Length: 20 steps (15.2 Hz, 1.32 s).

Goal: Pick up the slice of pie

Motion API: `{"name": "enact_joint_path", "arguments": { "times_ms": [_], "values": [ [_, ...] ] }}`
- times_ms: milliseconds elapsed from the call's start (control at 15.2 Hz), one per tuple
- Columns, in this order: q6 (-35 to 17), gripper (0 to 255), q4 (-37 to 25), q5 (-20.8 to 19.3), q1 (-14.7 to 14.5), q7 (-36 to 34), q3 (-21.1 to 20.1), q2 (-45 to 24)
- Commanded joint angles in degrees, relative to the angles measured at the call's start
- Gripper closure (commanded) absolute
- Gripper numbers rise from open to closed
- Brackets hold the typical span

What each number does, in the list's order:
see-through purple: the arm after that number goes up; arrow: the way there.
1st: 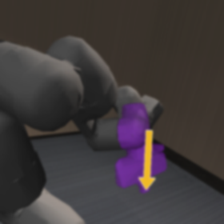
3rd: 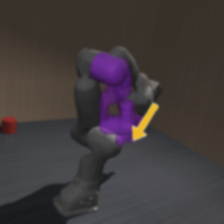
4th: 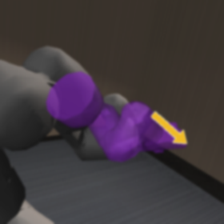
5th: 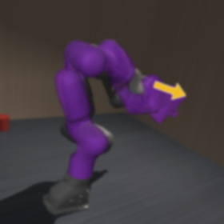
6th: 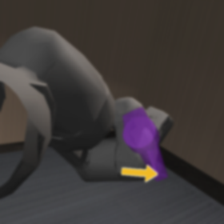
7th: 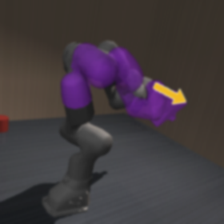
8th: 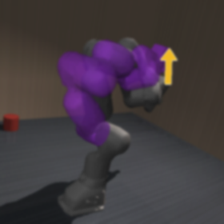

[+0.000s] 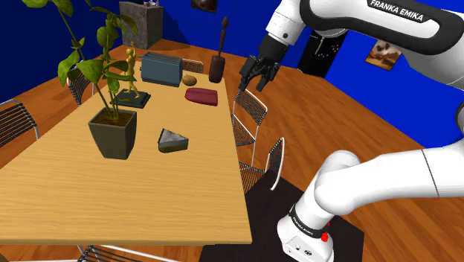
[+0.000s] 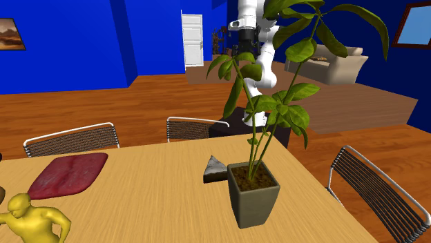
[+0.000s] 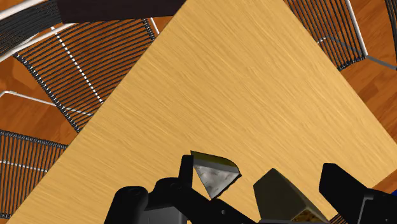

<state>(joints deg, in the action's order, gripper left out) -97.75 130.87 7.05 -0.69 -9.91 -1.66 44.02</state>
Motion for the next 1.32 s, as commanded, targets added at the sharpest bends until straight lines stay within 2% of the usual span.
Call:
{"name": "enact_joint_path", "arguments": {
  "times_ms": [0, 594, 1254],
  "values": [
    [0.0, 0, 0.0, 0.0, 0.0, 0.0, 0.0, 0.0],
    [-13.63, 0, 1.74, -1.89, -2.0, 11.86, 2.64, -14.72],
    [-25.78, 0, -3.65, -2.67, -3.8, 23.96, 4.22, -35.12]
  ]
}}
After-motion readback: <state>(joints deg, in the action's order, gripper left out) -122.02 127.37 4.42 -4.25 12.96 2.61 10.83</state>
